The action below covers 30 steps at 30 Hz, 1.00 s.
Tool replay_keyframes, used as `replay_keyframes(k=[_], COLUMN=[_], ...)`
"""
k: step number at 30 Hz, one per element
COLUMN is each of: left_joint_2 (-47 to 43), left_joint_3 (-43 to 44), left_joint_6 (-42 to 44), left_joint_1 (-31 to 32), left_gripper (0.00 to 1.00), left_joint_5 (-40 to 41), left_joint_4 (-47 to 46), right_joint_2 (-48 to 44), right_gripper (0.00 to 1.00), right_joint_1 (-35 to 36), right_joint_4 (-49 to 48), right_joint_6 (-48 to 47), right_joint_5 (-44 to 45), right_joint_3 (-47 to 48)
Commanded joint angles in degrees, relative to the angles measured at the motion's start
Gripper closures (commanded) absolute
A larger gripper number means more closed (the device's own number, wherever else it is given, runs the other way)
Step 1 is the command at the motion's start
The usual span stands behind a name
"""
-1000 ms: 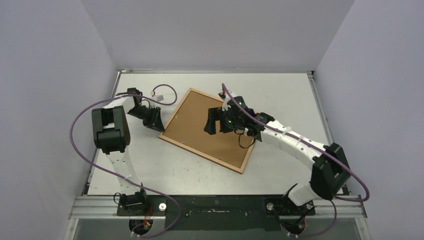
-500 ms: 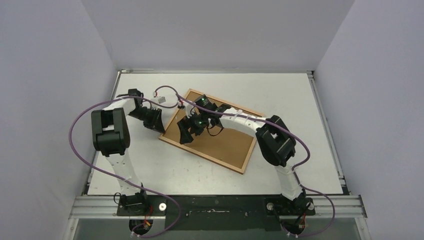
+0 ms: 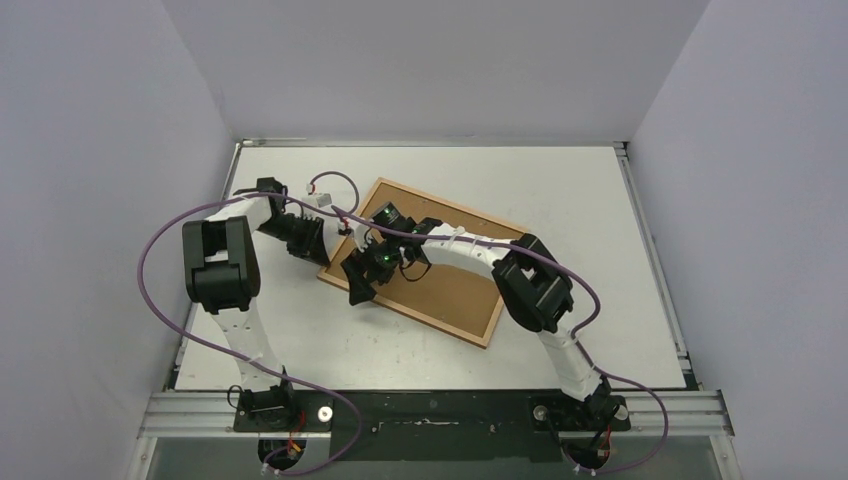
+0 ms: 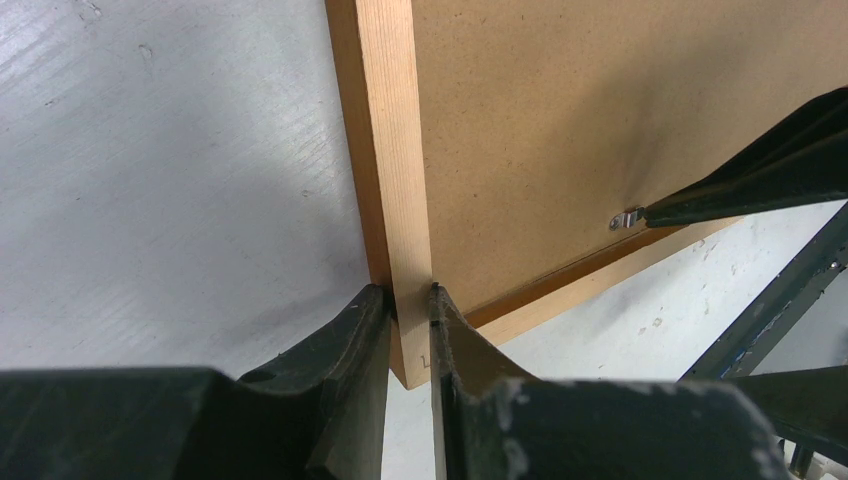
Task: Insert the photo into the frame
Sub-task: Install the photo frame at the center of the board.
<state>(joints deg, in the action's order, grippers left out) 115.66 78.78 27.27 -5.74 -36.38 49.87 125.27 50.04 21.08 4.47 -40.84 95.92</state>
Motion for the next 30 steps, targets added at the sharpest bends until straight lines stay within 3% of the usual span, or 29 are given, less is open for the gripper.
replay_keyframes(k=[1,30], left_joint_2=[-1.1,-1.1], left_joint_3=[-1.4,-0.9], left_joint_6=[2.0,1.1], left_joint_1=[-0.1,-0.2], left_gripper=[0.98,0.98], left_joint_5=[4.7,5.0], left_joint_4=[0.5,0.2], right_joint_2=[0.2,-0.5], right_gripper=[0.08,0.07], right_joint_1=[-0.3,1.6], right_joint_4=[-1.3,-3.2], right_joint_6=[-1.5,0.5], right_joint_5=[-0.8,-3.2], right_joint_3=[1.0,-4.8])
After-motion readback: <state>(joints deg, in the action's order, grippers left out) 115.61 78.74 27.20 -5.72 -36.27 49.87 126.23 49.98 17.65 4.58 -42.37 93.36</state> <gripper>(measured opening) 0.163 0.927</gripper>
